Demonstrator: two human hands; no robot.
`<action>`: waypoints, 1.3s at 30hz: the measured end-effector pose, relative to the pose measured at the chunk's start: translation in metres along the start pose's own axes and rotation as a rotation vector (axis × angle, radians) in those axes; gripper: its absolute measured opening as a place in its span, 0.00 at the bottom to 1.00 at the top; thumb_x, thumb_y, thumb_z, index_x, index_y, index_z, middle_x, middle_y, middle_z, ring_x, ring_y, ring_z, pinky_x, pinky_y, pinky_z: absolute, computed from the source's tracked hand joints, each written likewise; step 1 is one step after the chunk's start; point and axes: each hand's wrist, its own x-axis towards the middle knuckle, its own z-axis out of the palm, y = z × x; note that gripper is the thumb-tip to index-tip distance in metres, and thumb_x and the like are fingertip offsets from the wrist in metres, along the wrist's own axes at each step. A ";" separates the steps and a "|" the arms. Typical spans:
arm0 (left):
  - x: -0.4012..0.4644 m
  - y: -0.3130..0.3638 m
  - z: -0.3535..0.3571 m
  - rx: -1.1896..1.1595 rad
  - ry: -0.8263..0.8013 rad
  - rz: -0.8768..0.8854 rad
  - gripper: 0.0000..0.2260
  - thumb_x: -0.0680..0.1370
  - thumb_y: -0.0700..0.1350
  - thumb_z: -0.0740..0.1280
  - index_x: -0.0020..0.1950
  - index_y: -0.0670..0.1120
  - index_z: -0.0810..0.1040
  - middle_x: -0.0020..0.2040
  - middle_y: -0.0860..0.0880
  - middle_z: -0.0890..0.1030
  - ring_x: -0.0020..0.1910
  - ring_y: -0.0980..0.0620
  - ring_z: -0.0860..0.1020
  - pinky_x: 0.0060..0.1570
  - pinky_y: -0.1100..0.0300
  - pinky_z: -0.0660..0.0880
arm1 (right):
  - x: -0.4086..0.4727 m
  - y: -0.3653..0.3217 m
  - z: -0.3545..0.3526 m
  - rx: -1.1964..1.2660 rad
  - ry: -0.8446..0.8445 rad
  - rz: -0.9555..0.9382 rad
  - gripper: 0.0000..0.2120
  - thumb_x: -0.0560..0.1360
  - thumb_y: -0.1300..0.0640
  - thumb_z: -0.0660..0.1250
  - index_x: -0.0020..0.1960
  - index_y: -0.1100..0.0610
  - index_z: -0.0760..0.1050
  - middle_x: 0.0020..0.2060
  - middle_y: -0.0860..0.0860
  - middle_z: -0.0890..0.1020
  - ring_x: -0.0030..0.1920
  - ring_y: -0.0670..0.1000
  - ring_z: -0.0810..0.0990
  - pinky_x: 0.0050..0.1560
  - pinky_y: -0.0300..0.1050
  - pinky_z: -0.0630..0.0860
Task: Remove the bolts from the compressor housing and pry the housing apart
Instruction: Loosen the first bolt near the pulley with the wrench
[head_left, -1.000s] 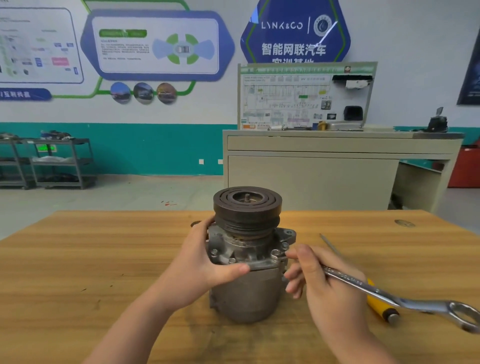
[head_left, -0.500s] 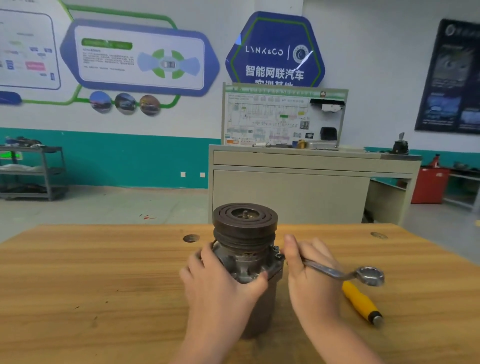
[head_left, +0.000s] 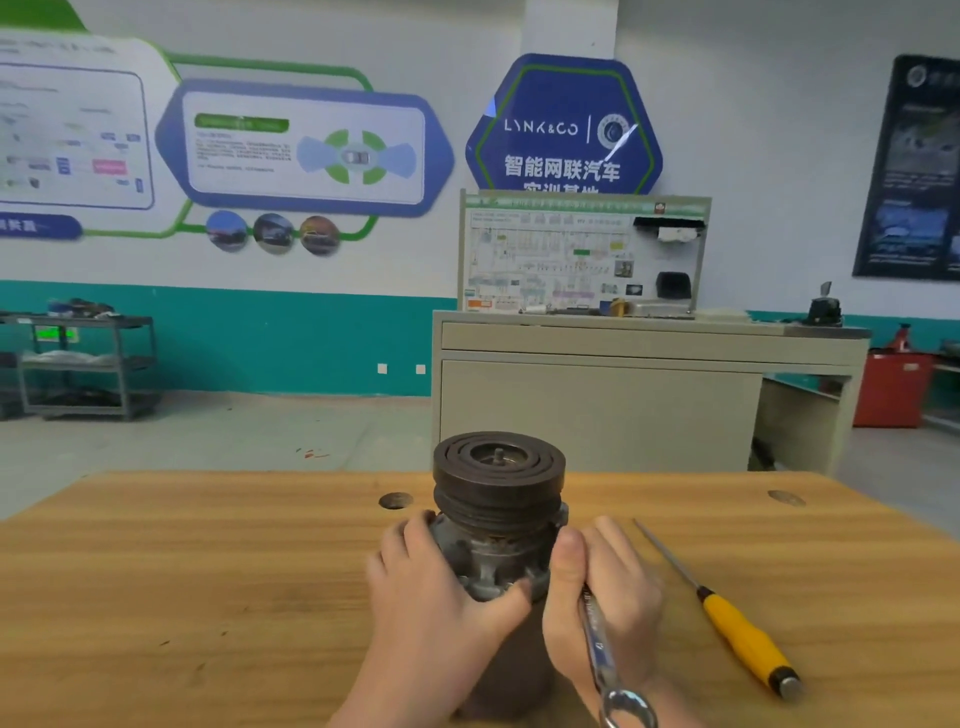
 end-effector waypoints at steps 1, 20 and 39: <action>0.000 0.000 -0.001 -0.002 -0.004 0.009 0.52 0.55 0.74 0.61 0.72 0.48 0.55 0.61 0.53 0.58 0.60 0.53 0.57 0.67 0.56 0.63 | -0.001 0.001 0.000 0.016 -0.010 0.011 0.27 0.84 0.55 0.52 0.29 0.63 0.71 0.24 0.52 0.70 0.29 0.45 0.64 0.32 0.29 0.58; 0.016 -0.029 -0.027 -0.370 -0.166 0.171 0.27 0.67 0.54 0.76 0.58 0.70 0.65 0.65 0.56 0.73 0.68 0.53 0.70 0.68 0.50 0.68 | 0.007 0.045 -0.007 1.185 0.128 1.826 0.07 0.80 0.62 0.61 0.44 0.60 0.72 0.24 0.51 0.77 0.18 0.43 0.70 0.16 0.32 0.64; -0.001 -0.018 -0.012 -0.134 0.109 0.089 0.42 0.64 0.65 0.72 0.72 0.49 0.63 0.59 0.56 0.65 0.58 0.56 0.60 0.57 0.59 0.63 | 0.005 0.005 -0.018 0.434 -0.102 0.450 0.17 0.78 0.40 0.61 0.38 0.49 0.78 0.30 0.47 0.81 0.26 0.42 0.78 0.29 0.33 0.73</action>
